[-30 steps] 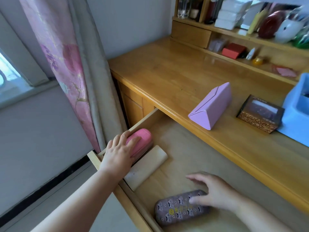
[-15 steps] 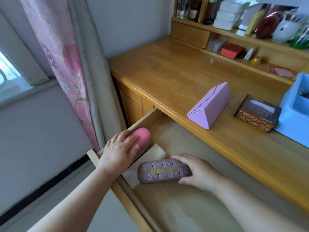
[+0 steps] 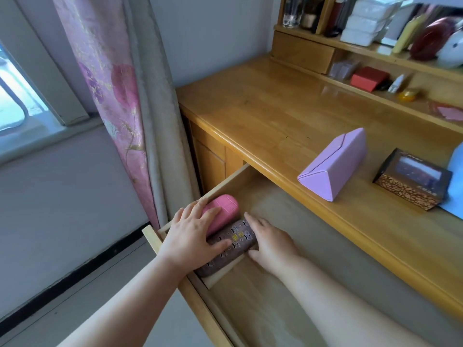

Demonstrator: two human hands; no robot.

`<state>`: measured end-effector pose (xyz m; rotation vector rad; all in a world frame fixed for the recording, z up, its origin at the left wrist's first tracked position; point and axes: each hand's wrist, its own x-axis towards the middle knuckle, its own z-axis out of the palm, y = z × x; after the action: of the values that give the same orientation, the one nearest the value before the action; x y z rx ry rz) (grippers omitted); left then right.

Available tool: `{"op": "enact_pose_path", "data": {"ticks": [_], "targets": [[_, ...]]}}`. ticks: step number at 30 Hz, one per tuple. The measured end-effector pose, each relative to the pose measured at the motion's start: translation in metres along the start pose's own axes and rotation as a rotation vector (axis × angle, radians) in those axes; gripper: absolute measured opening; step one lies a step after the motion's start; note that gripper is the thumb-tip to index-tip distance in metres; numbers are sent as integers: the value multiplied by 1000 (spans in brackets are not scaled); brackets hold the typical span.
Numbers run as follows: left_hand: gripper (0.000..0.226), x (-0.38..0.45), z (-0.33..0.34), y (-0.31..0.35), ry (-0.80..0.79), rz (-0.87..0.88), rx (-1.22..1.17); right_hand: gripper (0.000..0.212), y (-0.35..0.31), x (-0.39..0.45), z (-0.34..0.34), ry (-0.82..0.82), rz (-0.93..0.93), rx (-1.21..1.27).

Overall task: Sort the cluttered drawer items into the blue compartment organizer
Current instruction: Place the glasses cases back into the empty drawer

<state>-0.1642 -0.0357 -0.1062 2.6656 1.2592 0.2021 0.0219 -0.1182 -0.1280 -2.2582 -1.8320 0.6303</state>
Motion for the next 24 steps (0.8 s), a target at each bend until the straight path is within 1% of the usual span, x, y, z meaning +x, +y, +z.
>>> {"op": "enact_pose_path", "data": {"ticks": [2, 4, 6, 8, 11, 13, 14, 15, 16, 18, 19, 20, 22, 23, 24], "targets": [[96, 0, 0, 1, -41, 16, 50, 94, -2, -2, -2, -31, 51, 111], [100, -1, -2, 2, -69, 11, 47, 99, -4, -9, -8, -34, 79, 199], [98, -1, -5, 3, -84, 15, 48, 93, -2, -25, -20, 13, 65, 190], [90, -2, -9, 7, -63, 39, 14, 75, 3, -46, -39, 162, -18, 243], [76, 2, -19, 23, 50, 88, -131, 38, 20, -80, -82, 513, -155, 303], [71, 13, -28, 45, 166, 122, -216, 20, 38, -96, -109, 731, -133, 283], [71, 21, -32, 60, 215, 140, -258, 14, 49, -99, -119, 790, -75, 290], [72, 30, -36, 76, 251, 160, -300, 10, 61, -101, -126, 801, -2, 322], [74, 40, -39, 94, 273, 179, -341, 12, 72, -99, -129, 760, 76, 388], [80, 61, -45, 130, 269, 197, -417, 22, 87, -94, -129, 582, 197, 589], [83, 73, -46, 146, 225, 184, -461, 28, 91, -91, -127, 522, 221, 655], [86, 84, -47, 161, 148, 141, -507, 33, 93, -88, -124, 491, 223, 696], [84, 106, -46, 182, -26, 0, -547, 39, 94, -85, -121, 469, 190, 786], [79, 113, -45, 190, -63, -44, -504, 41, 94, -85, -120, 461, 179, 812], [71, 117, -44, 195, -52, -57, -434, 42, 96, -85, -120, 455, 176, 824]]}}
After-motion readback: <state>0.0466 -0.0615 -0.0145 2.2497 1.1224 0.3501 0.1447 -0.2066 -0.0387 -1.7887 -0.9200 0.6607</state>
